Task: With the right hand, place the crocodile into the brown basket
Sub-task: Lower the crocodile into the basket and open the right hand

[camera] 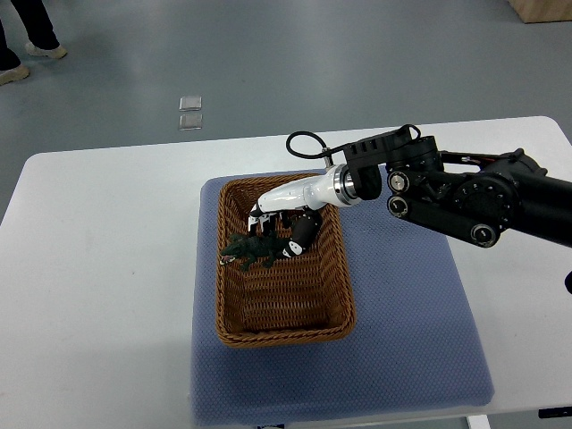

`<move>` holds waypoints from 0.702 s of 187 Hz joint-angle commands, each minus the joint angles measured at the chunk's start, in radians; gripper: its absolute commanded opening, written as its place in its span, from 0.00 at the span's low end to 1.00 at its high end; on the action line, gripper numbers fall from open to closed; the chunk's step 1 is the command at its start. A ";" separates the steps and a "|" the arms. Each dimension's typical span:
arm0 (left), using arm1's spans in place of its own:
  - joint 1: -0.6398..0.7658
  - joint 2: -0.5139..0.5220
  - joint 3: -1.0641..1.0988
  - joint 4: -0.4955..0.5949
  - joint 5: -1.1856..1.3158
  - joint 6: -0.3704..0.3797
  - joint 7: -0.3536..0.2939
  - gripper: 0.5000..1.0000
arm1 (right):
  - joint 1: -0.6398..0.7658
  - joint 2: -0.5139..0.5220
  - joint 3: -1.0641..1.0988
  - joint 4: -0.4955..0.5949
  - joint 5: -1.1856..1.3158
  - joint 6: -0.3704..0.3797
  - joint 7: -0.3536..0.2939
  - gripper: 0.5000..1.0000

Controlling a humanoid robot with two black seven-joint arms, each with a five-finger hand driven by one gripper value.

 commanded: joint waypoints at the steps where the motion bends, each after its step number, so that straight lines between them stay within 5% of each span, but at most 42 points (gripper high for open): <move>1: 0.000 0.000 -0.002 0.000 0.000 0.000 0.000 1.00 | -0.016 0.008 -0.001 -0.008 0.000 -0.002 0.000 0.00; 18: 0.000 0.000 0.000 0.000 0.000 0.002 0.000 1.00 | -0.020 0.006 -0.002 -0.008 -0.001 0.000 0.005 0.00; 25: 0.000 0.000 0.000 0.000 0.000 0.000 0.000 1.00 | -0.020 0.006 -0.002 -0.009 0.000 -0.002 0.013 0.18; 36: 0.000 0.000 0.000 0.000 0.000 0.000 0.000 1.00 | -0.020 0.006 -0.002 -0.009 0.000 0.000 0.016 0.28; 49: 0.000 0.000 0.000 0.000 0.000 0.000 0.000 1.00 | -0.020 0.006 -0.004 -0.009 0.000 0.003 0.016 0.67; 62: 0.000 0.000 0.000 0.000 0.000 0.000 0.000 1.00 | -0.019 0.005 -0.001 -0.014 0.000 0.004 0.016 0.83; 131: 0.000 0.000 0.000 0.002 0.000 0.000 0.000 1.00 | 0.013 -0.020 0.073 -0.028 0.019 0.007 0.019 0.86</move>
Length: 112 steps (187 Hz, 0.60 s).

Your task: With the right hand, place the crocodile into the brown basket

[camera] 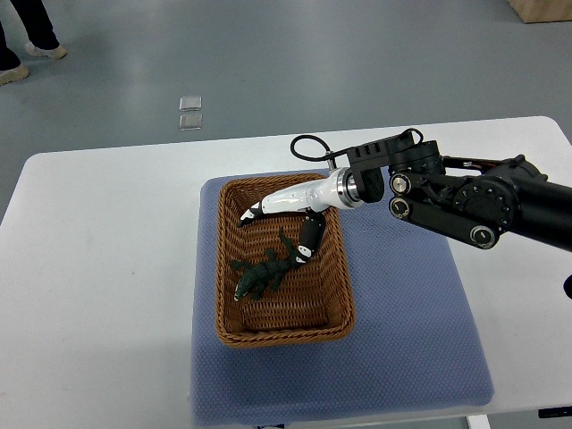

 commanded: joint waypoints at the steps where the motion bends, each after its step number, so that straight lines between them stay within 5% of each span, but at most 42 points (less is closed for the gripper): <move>1: 0.000 0.000 0.000 0.001 0.000 0.000 0.000 1.00 | 0.018 -0.013 0.050 -0.005 0.007 -0.001 0.002 0.86; 63: -0.001 0.000 -0.002 0.000 0.000 0.001 0.000 1.00 | -0.052 -0.111 0.326 -0.039 0.287 -0.003 0.008 0.86; 112: 0.000 0.000 0.000 0.001 0.000 0.000 0.000 1.00 | -0.227 -0.050 0.653 -0.159 0.647 -0.015 0.008 0.86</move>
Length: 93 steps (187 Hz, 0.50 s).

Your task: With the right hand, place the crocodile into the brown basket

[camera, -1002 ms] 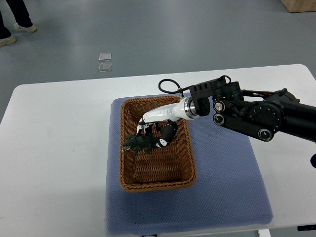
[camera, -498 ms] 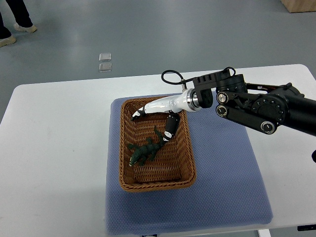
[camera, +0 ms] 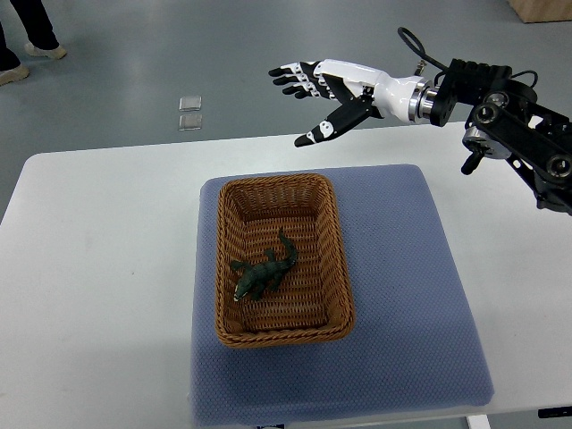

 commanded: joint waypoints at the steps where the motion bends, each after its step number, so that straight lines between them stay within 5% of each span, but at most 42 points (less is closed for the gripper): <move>1: 0.000 0.000 0.000 0.000 0.000 -0.001 0.000 1.00 | -0.067 0.037 0.113 -0.051 0.154 -0.003 0.000 0.86; 93: 0.000 0.000 0.000 -0.001 0.000 0.001 0.000 1.00 | -0.305 0.138 0.334 -0.258 0.852 -0.060 0.015 0.86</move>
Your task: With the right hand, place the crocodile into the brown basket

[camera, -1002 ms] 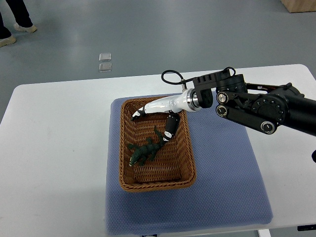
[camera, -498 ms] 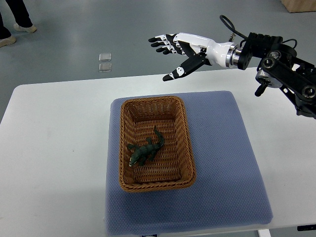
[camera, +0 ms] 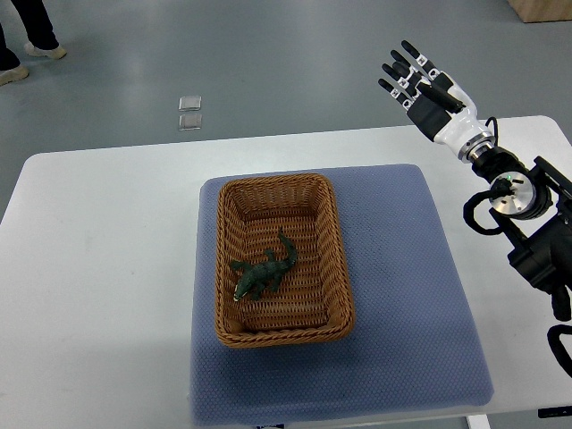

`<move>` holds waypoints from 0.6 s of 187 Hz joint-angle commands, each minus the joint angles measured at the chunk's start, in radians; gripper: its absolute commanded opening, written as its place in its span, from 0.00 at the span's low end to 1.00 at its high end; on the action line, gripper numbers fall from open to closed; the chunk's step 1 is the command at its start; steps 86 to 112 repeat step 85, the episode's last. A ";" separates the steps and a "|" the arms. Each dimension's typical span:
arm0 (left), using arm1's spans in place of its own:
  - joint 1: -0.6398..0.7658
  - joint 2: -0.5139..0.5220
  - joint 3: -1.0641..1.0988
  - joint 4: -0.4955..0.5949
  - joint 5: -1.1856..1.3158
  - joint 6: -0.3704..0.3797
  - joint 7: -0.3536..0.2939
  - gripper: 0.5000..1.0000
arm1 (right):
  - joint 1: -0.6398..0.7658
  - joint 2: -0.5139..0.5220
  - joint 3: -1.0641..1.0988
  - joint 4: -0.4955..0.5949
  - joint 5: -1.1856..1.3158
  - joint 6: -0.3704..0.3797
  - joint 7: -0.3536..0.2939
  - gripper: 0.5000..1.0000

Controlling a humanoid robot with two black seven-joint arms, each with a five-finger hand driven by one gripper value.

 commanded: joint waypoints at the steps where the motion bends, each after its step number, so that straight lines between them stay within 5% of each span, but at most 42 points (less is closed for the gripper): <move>1: -0.001 0.000 -0.001 0.000 0.000 0.000 0.000 1.00 | -0.045 0.015 0.001 -0.012 0.094 0.001 0.005 0.86; 112: -0.001 0.000 -0.001 0.000 0.000 0.000 0.000 1.00 | -0.105 0.036 0.002 -0.013 0.121 0.007 0.006 0.86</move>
